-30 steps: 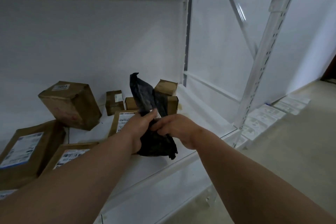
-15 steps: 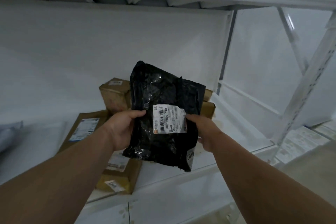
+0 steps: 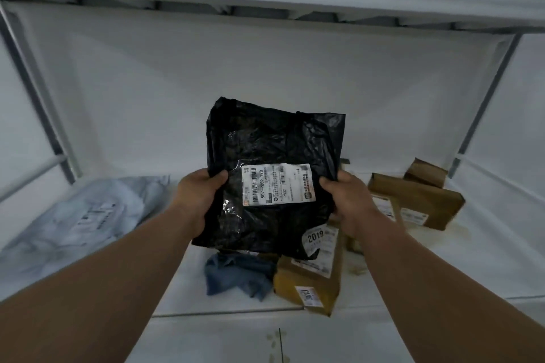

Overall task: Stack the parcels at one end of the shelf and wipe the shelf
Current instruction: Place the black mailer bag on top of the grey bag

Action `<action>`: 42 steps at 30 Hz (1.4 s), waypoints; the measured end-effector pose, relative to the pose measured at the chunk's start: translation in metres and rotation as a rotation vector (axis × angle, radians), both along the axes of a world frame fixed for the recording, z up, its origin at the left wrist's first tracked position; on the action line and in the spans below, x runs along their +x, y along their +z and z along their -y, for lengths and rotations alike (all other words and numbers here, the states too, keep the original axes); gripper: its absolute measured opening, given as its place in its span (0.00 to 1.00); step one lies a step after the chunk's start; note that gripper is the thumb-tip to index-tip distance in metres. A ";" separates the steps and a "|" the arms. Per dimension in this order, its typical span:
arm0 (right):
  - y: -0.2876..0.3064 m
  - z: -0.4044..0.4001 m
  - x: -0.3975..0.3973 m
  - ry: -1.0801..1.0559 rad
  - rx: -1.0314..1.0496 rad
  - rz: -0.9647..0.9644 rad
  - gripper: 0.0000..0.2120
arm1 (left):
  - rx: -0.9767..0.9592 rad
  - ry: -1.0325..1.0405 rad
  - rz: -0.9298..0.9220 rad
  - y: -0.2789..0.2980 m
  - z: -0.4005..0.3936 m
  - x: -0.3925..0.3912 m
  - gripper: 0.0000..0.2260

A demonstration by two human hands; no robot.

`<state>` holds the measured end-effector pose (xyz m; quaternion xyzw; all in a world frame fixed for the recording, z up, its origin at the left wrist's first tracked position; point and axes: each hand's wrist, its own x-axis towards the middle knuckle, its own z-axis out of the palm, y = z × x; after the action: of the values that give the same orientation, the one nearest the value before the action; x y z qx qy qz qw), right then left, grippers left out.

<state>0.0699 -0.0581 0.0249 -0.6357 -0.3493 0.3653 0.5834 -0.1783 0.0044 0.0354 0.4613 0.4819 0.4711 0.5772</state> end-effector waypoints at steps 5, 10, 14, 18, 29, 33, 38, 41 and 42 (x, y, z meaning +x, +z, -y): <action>-0.008 -0.024 -0.051 0.069 -0.004 -0.007 0.04 | 0.064 0.131 -0.111 -0.005 -0.017 -0.059 0.07; -0.013 -0.043 -0.096 0.119 -0.005 -0.043 0.07 | 0.087 0.214 -0.168 -0.013 -0.032 -0.102 0.06; -0.024 -0.056 -0.117 0.142 -0.040 -0.045 0.13 | 0.096 0.201 -0.271 -0.021 -0.038 -0.128 0.13; -0.031 -0.072 -0.137 0.116 -0.053 -0.023 0.08 | -0.096 -0.029 -0.119 -0.030 -0.046 -0.159 0.20; -0.040 -0.112 -0.181 0.494 -0.157 -0.076 0.27 | 0.066 0.136 -0.400 -0.038 -0.065 -0.204 0.19; -0.046 -0.135 -0.192 0.503 -0.222 0.033 0.23 | 0.163 0.282 -0.714 -0.034 -0.074 -0.202 0.08; -0.042 -0.157 -0.190 0.514 -0.224 0.036 0.14 | 0.133 0.302 -0.836 -0.035 -0.091 -0.208 0.05; -0.041 -0.172 -0.192 0.506 -0.192 -0.069 0.17 | 0.066 0.236 -1.029 -0.035 -0.099 -0.209 0.17; -0.041 -0.176 -0.194 0.485 -0.180 -0.082 0.17 | 0.031 0.212 -1.037 -0.035 -0.100 -0.209 0.20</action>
<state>-0.1244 0.1183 -0.0165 -0.5674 -0.4339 0.5493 0.4336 -0.3870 0.1047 0.0007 0.5908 0.7411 0.2438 0.2055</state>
